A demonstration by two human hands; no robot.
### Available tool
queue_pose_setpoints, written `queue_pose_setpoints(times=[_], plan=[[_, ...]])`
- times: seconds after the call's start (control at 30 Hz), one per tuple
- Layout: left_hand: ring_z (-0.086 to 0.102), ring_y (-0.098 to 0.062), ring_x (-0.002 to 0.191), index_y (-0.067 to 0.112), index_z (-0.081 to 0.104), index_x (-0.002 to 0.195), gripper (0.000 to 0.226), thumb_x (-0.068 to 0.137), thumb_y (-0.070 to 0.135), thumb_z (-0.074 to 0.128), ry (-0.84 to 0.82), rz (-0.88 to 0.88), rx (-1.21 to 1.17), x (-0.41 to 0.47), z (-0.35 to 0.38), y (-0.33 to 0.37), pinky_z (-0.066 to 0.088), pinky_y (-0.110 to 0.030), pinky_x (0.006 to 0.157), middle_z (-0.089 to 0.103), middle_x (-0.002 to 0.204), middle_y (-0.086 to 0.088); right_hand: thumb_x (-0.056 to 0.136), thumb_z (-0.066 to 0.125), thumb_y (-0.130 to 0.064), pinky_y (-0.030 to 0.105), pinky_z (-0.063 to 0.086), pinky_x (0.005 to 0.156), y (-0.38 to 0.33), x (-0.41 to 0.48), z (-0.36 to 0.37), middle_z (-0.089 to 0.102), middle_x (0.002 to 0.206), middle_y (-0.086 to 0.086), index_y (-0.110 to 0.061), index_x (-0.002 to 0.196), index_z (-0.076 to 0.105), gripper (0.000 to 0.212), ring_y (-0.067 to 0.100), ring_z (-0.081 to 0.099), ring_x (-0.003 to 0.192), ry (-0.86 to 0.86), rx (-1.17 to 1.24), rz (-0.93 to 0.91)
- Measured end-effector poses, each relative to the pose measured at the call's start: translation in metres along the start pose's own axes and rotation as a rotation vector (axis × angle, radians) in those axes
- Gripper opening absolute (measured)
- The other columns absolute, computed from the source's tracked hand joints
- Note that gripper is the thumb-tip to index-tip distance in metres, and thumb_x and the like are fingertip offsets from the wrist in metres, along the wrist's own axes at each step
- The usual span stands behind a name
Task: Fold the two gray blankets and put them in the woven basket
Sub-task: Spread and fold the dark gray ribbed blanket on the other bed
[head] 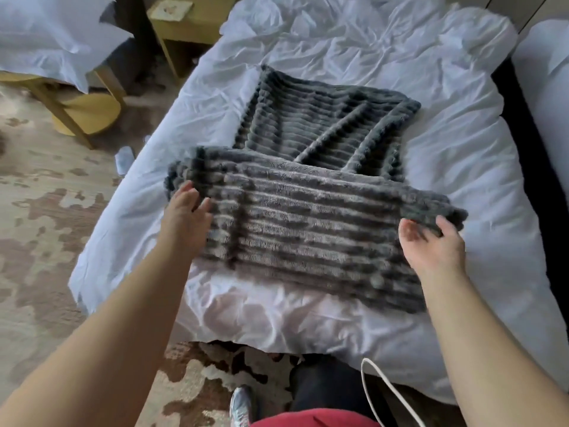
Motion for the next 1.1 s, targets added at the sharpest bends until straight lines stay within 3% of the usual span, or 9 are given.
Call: queue_pose_setpoints(times=[0.07,0.17,0.33,0.4,0.57,0.63,0.73,0.93,1.1], plan=[[0.060,-0.012,0.082,0.024,0.052,0.114,0.027,0.093,0.012,0.044,-0.027,-0.152,0.117,0.015,0.007,-0.029,0.047,-0.023,0.061,0.057,0.095,0.005,0.100,0.045,-0.024,0.039,0.039,0.106,0.009,0.036,-0.004,0.032,0.145,0.020,-0.007,0.151,0.014,0.063,0.033,0.036,0.138,0.068,-0.216,0.116],[0.050,-0.028,0.121,0.022,0.044,0.137,0.037,0.100,0.024,0.041,0.053,-0.358,0.268,0.030,0.000,-0.087,0.045,-0.041,0.094,0.047,0.136,-0.006,0.099,0.046,-0.031,0.048,0.030,0.111,0.029,0.077,-0.039,0.019,0.156,0.019,-0.011,0.152,0.014,0.066,0.040,0.028,0.140,0.221,-0.580,0.376],[0.040,-0.037,0.132,0.018,0.035,0.145,0.051,0.098,0.032,0.050,0.217,-0.546,0.190,0.035,-0.003,-0.140,0.042,-0.048,0.093,0.031,0.150,-0.017,0.095,0.049,-0.038,0.041,0.049,0.069,0.046,0.100,-0.106,0.054,0.121,0.026,-0.009,0.125,0.045,0.042,0.036,0.057,0.080,0.302,-0.750,0.629],[0.037,-0.037,0.134,0.019,0.029,0.148,0.058,0.097,0.036,0.050,0.251,-0.549,0.138,0.039,0.000,-0.146,0.041,-0.048,0.095,0.029,0.151,-0.019,0.093,0.047,-0.049,0.043,0.044,0.096,0.049,0.104,-0.123,0.049,0.135,0.024,-0.006,0.126,0.046,0.054,0.035,0.052,0.118,0.311,-0.621,0.696],[0.048,-0.028,0.125,0.018,0.053,0.124,0.042,0.093,0.046,0.051,0.302,-0.533,0.078,0.074,0.013,-0.148,0.041,-0.045,0.094,0.053,0.122,-0.011,0.083,0.059,-0.054,0.045,0.033,0.109,0.064,0.120,-0.117,0.037,0.149,0.018,-0.004,0.142,0.032,0.082,0.033,0.037,0.136,0.366,-0.446,0.572],[0.054,-0.025,0.109,0.020,0.059,0.105,0.033,0.093,0.050,0.051,0.335,-0.525,0.047,0.092,0.020,-0.149,0.045,-0.044,0.088,0.054,0.111,-0.007,0.085,0.061,-0.050,0.045,0.031,0.112,0.069,0.134,-0.107,0.037,0.148,0.014,-0.009,0.133,0.043,0.066,0.031,0.037,0.136,0.413,-0.386,0.477],[0.054,-0.023,0.118,0.025,0.058,0.125,0.047,0.092,0.056,0.045,0.335,-0.504,-0.042,0.113,0.022,-0.148,0.046,-0.043,0.092,0.059,0.125,-0.002,0.091,0.058,-0.041,0.045,0.044,0.096,0.074,0.154,-0.093,0.054,0.135,0.010,-0.020,0.097,0.061,0.023,0.029,0.054,0.112,0.443,-0.362,0.364],[0.058,-0.029,0.116,0.020,0.062,0.124,0.043,0.098,0.045,0.039,0.306,-0.483,-0.221,0.140,0.030,-0.109,0.036,-0.052,0.107,0.066,0.121,-0.009,0.099,0.037,-0.022,0.043,0.034,0.111,0.064,0.171,-0.075,0.059,0.110,0.010,-0.018,0.089,0.053,0.019,0.032,0.056,0.115,0.416,-0.340,0.417],[0.058,-0.030,0.105,0.004,0.061,0.099,0.030,0.095,0.016,0.033,0.188,-0.515,-0.173,0.159,0.089,-0.030,0.046,-0.054,0.085,0.068,0.099,-0.015,0.096,0.040,-0.036,0.039,0.055,0.074,0.023,0.167,0.044,0.072,0.085,0.004,-0.025,0.101,0.066,0.028,0.027,0.061,0.087,0.354,-0.365,0.245]])
Point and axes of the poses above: each hand's wrist, its own x-axis towards the middle knuckle, its own z-axis out of the palm, y = z × x, the point moved 1 cm from there along x, towards the middle knuckle
